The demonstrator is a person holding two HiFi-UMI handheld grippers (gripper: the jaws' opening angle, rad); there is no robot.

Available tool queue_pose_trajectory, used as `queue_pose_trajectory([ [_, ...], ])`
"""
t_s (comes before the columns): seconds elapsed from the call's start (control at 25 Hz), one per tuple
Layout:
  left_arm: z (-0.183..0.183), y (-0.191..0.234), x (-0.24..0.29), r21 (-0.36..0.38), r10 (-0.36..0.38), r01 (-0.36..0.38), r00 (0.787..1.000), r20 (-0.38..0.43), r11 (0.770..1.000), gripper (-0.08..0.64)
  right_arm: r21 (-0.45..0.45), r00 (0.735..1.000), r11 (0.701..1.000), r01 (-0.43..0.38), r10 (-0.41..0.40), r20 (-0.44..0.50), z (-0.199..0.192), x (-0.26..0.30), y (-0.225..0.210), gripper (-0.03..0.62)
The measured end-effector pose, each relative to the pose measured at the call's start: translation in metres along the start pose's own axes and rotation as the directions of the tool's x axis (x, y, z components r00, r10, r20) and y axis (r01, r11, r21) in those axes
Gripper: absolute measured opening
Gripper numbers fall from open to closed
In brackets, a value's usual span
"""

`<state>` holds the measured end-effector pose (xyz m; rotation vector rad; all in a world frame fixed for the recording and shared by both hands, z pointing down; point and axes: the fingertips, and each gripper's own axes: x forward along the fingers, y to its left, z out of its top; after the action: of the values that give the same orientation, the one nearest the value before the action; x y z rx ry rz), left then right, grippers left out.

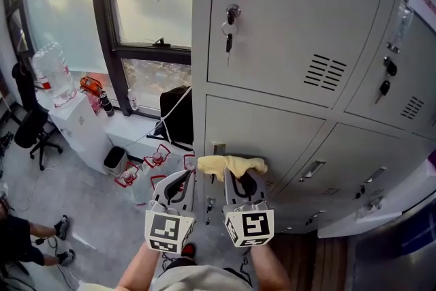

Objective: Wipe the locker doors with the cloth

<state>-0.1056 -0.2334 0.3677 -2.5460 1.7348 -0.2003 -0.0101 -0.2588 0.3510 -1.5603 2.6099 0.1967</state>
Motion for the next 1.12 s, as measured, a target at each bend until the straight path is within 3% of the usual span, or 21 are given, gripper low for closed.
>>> queue_pose_trajectory([
  [0.44,-0.002,0.007,0.002,-0.005,0.005,-0.005,1.000,-0.002,1.000,0.021,0.031,0.999,0.998,0.046,-0.045,-0.022,-0.007,0.030,-0.014,0.069],
  [1.12,-0.002,-0.018,0.014,-0.009,-0.056,0.056,0.998,0.003,0.998,0.021,0.007,0.992,0.993,0.120,-0.120,-0.037,-0.009,0.010,-0.046,0.069],
])
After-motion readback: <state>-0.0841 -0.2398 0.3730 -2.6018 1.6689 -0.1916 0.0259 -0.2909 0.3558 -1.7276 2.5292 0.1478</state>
